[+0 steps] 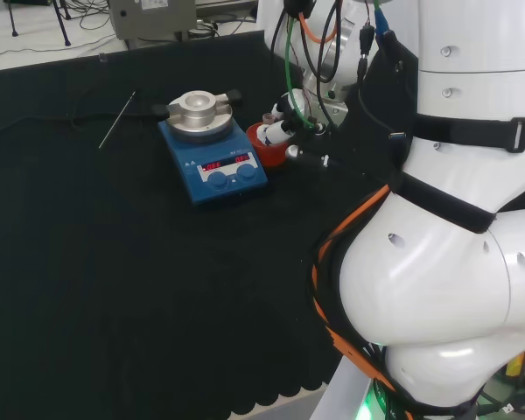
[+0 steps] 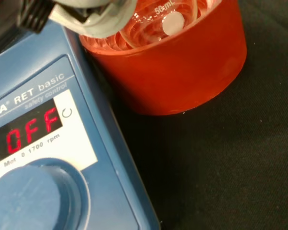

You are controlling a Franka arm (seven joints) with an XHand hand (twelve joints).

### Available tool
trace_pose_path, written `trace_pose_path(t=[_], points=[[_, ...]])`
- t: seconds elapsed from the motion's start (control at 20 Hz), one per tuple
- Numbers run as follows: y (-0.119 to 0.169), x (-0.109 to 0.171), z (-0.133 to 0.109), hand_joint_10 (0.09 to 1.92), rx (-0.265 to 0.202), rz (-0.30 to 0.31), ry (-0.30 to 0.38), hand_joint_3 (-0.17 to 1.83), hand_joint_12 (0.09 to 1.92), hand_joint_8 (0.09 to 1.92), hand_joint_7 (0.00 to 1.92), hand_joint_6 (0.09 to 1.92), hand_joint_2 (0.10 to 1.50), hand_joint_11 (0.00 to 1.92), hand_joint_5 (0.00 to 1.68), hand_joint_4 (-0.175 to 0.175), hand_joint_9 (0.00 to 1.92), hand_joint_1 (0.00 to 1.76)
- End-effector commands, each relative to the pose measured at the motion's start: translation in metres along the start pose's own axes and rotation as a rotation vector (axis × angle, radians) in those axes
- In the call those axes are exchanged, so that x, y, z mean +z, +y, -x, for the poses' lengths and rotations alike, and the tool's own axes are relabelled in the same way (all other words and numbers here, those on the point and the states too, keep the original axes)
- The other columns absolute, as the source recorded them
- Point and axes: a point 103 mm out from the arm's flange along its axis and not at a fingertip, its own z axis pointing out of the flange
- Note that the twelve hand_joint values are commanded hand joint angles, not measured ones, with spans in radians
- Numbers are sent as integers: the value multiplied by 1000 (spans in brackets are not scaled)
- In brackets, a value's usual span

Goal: Pick up the round-bottom flask.

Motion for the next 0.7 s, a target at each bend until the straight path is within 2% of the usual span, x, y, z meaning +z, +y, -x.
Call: trace_pose_path(t=[0.05, 0.4, 0.7], points=[[6, 4, 2, 641, 11, 8, 26, 648, 1350, 629, 346, 627, 636, 54, 585, -30, 499, 906], [9, 3, -5, 647, 6, 33, 46, 651, 1352, 634, 354, 651, 635, 63, 585, -31, 512, 905], [8, 4, -10, 651, 10, 53, 37, 639, 1353, 639, 364, 665, 636, 79, 589, -31, 527, 879]])
